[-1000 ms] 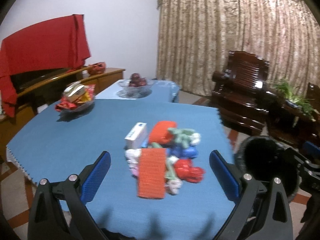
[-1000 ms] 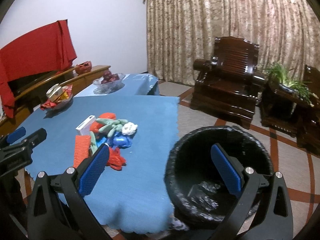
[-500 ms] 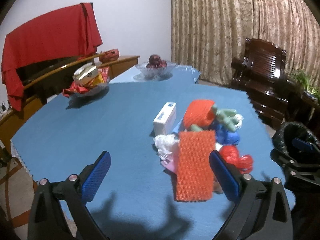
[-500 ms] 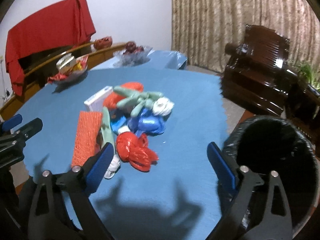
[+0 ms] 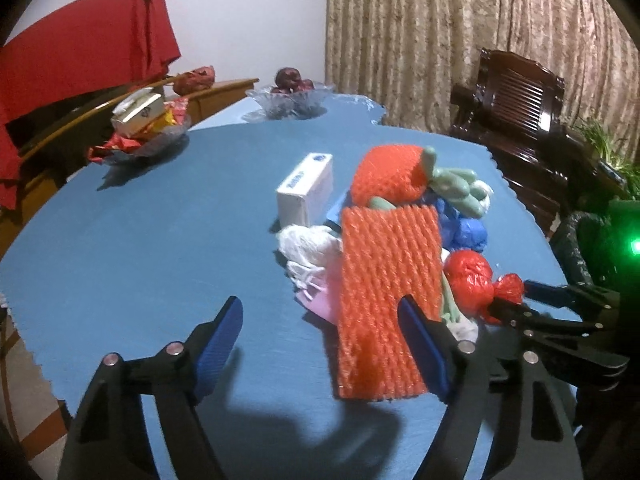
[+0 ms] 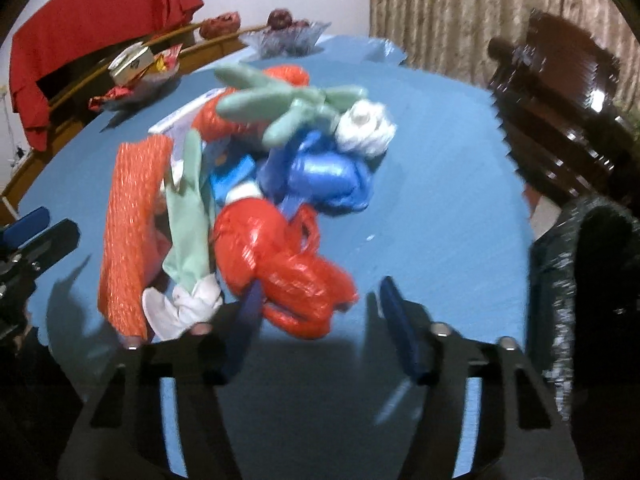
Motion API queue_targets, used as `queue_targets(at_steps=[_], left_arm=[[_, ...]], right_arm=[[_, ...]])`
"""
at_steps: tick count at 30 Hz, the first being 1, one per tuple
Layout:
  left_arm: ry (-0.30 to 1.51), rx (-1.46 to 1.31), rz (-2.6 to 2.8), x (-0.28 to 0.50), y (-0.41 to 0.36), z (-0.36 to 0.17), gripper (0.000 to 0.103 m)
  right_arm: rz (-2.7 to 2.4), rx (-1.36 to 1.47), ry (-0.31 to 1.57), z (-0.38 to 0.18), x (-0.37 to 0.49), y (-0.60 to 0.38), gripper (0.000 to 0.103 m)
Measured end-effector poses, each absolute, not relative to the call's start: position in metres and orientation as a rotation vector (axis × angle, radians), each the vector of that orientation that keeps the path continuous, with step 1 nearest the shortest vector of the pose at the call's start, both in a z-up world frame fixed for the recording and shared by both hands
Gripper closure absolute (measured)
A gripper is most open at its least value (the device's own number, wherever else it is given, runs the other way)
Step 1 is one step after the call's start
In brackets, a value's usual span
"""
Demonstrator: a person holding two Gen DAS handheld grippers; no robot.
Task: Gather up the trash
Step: 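Grasp the orange foam net with the left tool while the right grasps the red bag, then carry both items over the bin and open both tools to drop them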
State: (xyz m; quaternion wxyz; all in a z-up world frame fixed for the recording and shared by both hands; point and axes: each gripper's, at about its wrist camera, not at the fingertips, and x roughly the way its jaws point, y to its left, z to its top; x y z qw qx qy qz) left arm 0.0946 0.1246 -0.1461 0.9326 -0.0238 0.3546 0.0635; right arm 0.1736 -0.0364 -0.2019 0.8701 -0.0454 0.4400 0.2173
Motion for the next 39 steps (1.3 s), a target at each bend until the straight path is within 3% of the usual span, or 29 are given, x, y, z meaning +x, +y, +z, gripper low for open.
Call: queue_targets(at_steps=[1, 3, 9, 13, 14, 30, 39], left_arm=[[0.734, -0.047, 0.120, 0.097, 0.122, -0.149, 0.029], [0.749, -0.047, 0.094, 0.100, 0.117, -0.153, 0.033], [0.803, -0.071, 0.023, 0.111, 0.106, -0.167, 0.061], [0.820, -0.084, -0.007, 0.115, 0.101, -0.172, 0.090], [0.818, -0.083, -0.005, 0.115, 0.101, -0.171, 0.093], [0.638, -0.094, 0.001, 0.089, 0.095, -0.089, 0.098], [0.607, -0.071, -0.151, 0.097, 0.041, -0.057, 0.098]], right_arm=[[0.468, -0.090, 0.926, -0.202, 0.173, -0.037, 0.070], [0.499, -0.090, 0.929, -0.201, 0.171, -0.036, 0.093], [0.493, -0.098, 0.888, -0.184, 0.162, -0.048, 0.097], [0.478, -0.091, 0.865, -0.174, 0.158, -0.059, 0.097], [0.475, -0.089, 0.860, -0.172, 0.157, -0.061, 0.097], [0.421, -0.021, 0.698, -0.107, 0.135, -0.103, 0.097], [0.300, 0.018, 0.625, -0.074, 0.113, -0.168, 0.097]])
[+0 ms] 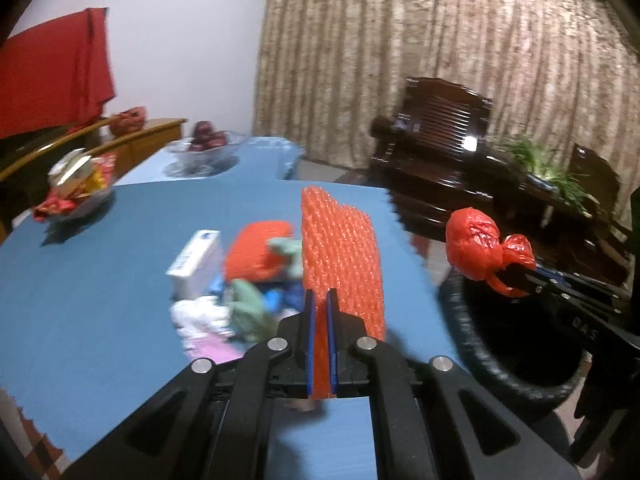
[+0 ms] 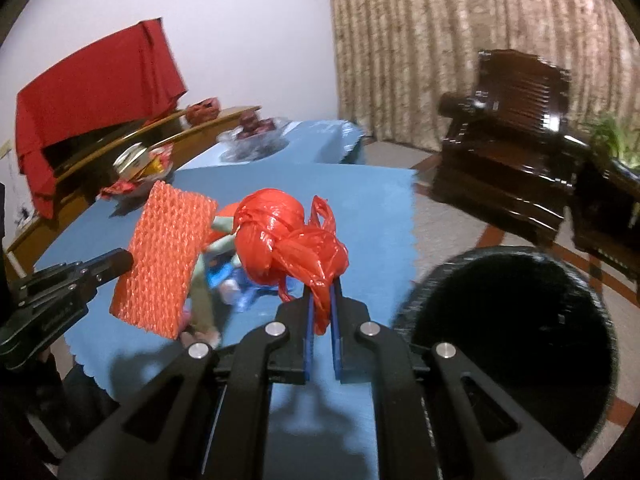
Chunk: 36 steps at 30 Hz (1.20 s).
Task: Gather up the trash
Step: 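Carry both items over the bin and open both tools to drop them, then grasp the green rubber glove with the right tool while the left grasps the pink bag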
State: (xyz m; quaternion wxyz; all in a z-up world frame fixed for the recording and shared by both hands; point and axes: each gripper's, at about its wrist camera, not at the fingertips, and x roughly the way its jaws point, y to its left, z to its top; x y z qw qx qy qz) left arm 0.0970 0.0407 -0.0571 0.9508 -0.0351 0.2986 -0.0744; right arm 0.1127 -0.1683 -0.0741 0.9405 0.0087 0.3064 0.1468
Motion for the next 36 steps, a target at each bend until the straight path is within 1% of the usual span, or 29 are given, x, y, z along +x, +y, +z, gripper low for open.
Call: queue_targets(at_steps=[5, 14, 15, 17, 19, 20, 21, 22, 23, 24, 26, 27, 30, 31, 33, 36], left_arm=[[0.622, -0.044, -0.271, 0.108, -0.012, -0.058, 0.098], [0.658, -0.002, -0.481, 0.130, -0.113, -0.068, 0.098], [0.664, -0.001, -0.505, 0.132, -0.124, -0.069, 0.098], [0.679, -0.003, -0.541, 0.135, -0.138, -0.073, 0.096], [0.702, -0.017, -0.577, 0.141, -0.147, -0.075, 0.079], [0.711, -0.026, -0.588, 0.143, -0.150, -0.076, 0.060], [0.709, -0.034, -0.586, 0.143, -0.151, -0.077, 0.053], [0.709, -0.037, -0.585, 0.144, -0.150, -0.078, 0.053], [0.711, -0.037, -0.584, 0.146, -0.148, -0.078, 0.052], [0.710, -0.035, -0.578, 0.147, -0.150, -0.077, 0.051], [0.704, -0.041, -0.553, 0.146, -0.140, -0.075, 0.046], [0.697, -0.043, -0.536, 0.145, -0.135, -0.073, 0.042], [0.655, -0.025, -0.468, 0.141, -0.114, -0.069, 0.029], [0.644, -0.019, -0.448, 0.139, -0.106, -0.067, 0.027], [0.624, -0.009, -0.395, 0.133, -0.086, -0.065, 0.021], [0.609, -0.004, -0.313, 0.124, -0.055, -0.063, 0.019]], right_arm=[[0.175, 0.036, 0.634, -0.077, 0.101, -0.219, 0.097], [-0.026, 0.071, 0.680, -0.102, 0.083, -0.299, 0.096], [-0.039, 0.073, 0.685, -0.104, 0.082, -0.303, 0.093], [-0.074, 0.074, 0.696, -0.110, 0.081, -0.312, 0.091], [-0.103, 0.078, 0.709, -0.116, 0.077, -0.323, 0.080], [-0.121, 0.082, 0.712, -0.119, 0.076, -0.328, 0.067], [-0.133, 0.085, 0.714, -0.120, 0.076, -0.331, 0.053], [-0.141, 0.085, 0.712, -0.122, 0.072, -0.329, 0.049], [-0.152, 0.085, 0.706, -0.124, 0.070, -0.331, 0.042], [-0.159, 0.086, 0.702, -0.123, 0.070, -0.329, 0.031], [-0.172, 0.086, 0.686, -0.122, 0.067, -0.330, 0.020], [-0.174, 0.086, 0.677, -0.122, 0.066, -0.329, 0.015], [-0.155, 0.094, 0.649, -0.115, 0.067, -0.322, 0.009], [-0.145, 0.096, 0.646, -0.113, 0.068, -0.319, 0.008], [-0.111, 0.094, 0.637, -0.109, 0.071, -0.306, 0.007], [-0.050, 0.089, 0.626, -0.103, 0.079, -0.284, 0.007]])
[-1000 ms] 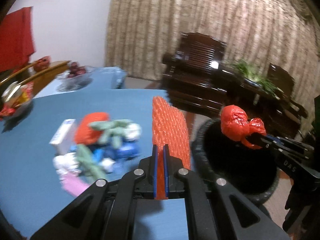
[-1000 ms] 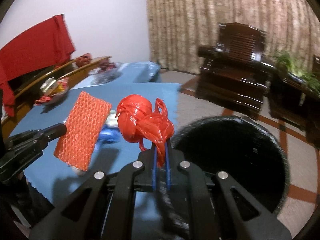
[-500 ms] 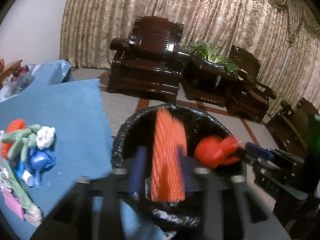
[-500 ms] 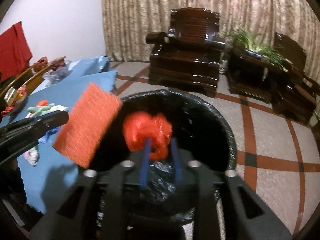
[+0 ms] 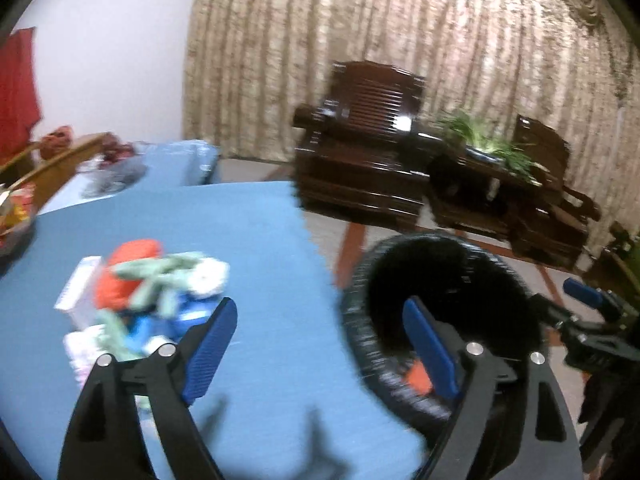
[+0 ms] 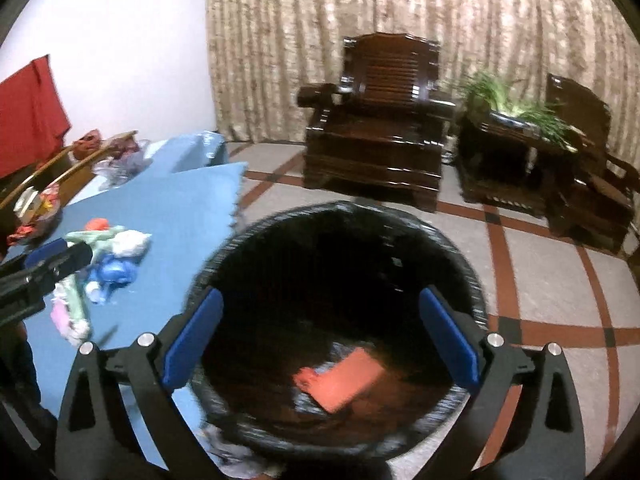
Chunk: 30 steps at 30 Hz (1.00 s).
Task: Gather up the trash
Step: 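Grasp the green rubber glove with the right tool while the left grasps the pink bag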
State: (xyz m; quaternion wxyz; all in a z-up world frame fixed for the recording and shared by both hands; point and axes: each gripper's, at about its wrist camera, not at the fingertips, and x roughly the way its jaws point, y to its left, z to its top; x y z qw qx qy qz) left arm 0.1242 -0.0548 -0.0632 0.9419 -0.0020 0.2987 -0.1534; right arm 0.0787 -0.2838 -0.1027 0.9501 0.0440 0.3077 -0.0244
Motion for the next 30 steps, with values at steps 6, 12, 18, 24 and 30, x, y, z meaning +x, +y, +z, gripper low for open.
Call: queue_targets(at_steps=[6, 12, 18, 24, 30], left_arm=[[0.588, 0.009, -0.128, 0.107, 0.015, -0.065, 0.019], [0.594, 0.002, 0.003, 0.094, 0.068, -0.072, 0.019], [0.610, -0.022, 0.072, 0.087, 0.113, -0.085, 0.019], [0.634, -0.038, 0.112, 0.084, 0.140, -0.103, 0.019], [0.656, -0.059, 0.144, 0.082, 0.162, -0.115, 0.019]], right_arm=[[0.091, 0.072, 0.614, -0.095, 0.095, -0.223, 0.007], [0.224, 0.057, 0.615, -0.097, 0.106, -0.167, 0.007], [0.319, 0.016, 0.628, -0.111, 0.116, -0.111, 0.007], [0.394, -0.027, 0.638, -0.126, 0.127, -0.066, 0.015], [0.455, -0.047, 0.701, -0.147, 0.142, -0.029, 0.028]])
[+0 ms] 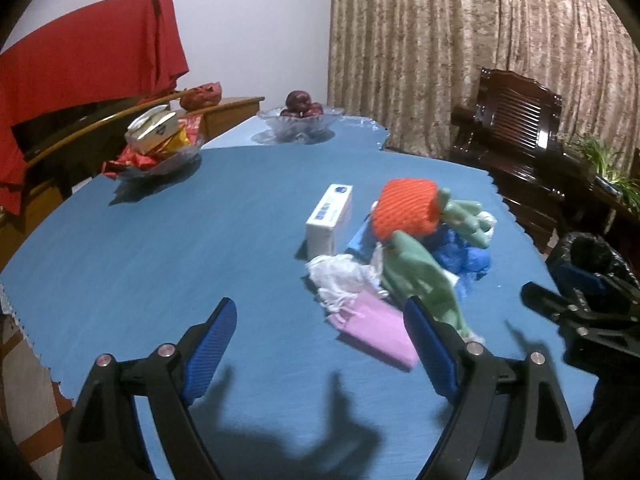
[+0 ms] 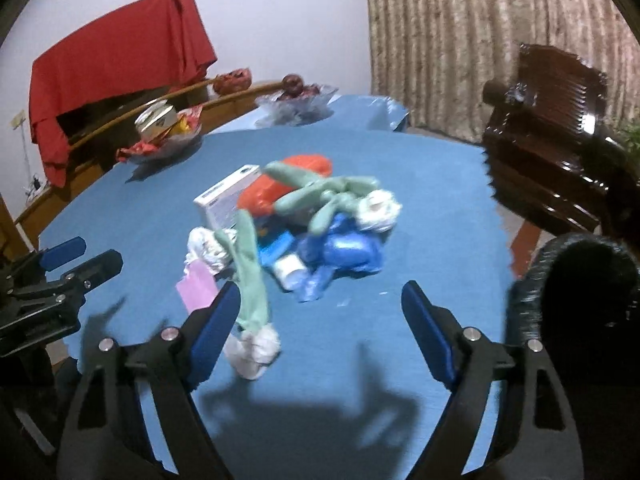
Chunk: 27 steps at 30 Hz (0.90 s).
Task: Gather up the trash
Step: 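Grasp the green rubber glove with the right tool while the left grasps the pink bag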
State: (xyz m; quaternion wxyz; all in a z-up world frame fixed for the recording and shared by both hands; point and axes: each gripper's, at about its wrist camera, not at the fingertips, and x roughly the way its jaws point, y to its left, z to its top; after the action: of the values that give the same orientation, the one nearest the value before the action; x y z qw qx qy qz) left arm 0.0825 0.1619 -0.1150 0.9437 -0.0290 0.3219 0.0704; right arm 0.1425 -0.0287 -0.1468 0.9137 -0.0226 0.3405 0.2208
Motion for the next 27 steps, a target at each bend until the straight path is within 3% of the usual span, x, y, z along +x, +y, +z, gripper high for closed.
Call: queue_targets(at_steps=[11, 16, 21, 27], left_arm=[[0.692, -0.075, 0.167, 0.087, 0.183, -0.130, 0.021], [0.700, -0.079, 0.161, 0.090, 0.183, -0.134, 0.021], [0.711, -0.073, 0.142, 0.093, 0.177, -0.138, 0.021], [0.731, -0.073, 0.107, 0.101, 0.161, -0.145, 0.021]], right_arm=[[0.546, -0.102, 0.828, -0.188, 0.161, 0.021, 0.053], [0.591, -0.100, 0.883, -0.201, 0.165, 0.029, 0.072], [0.621, -0.092, 0.869, -0.194, 0.160, 0.023, 0.079], [0.614, -0.089, 0.844, -0.180, 0.149, -0.001, 0.080]])
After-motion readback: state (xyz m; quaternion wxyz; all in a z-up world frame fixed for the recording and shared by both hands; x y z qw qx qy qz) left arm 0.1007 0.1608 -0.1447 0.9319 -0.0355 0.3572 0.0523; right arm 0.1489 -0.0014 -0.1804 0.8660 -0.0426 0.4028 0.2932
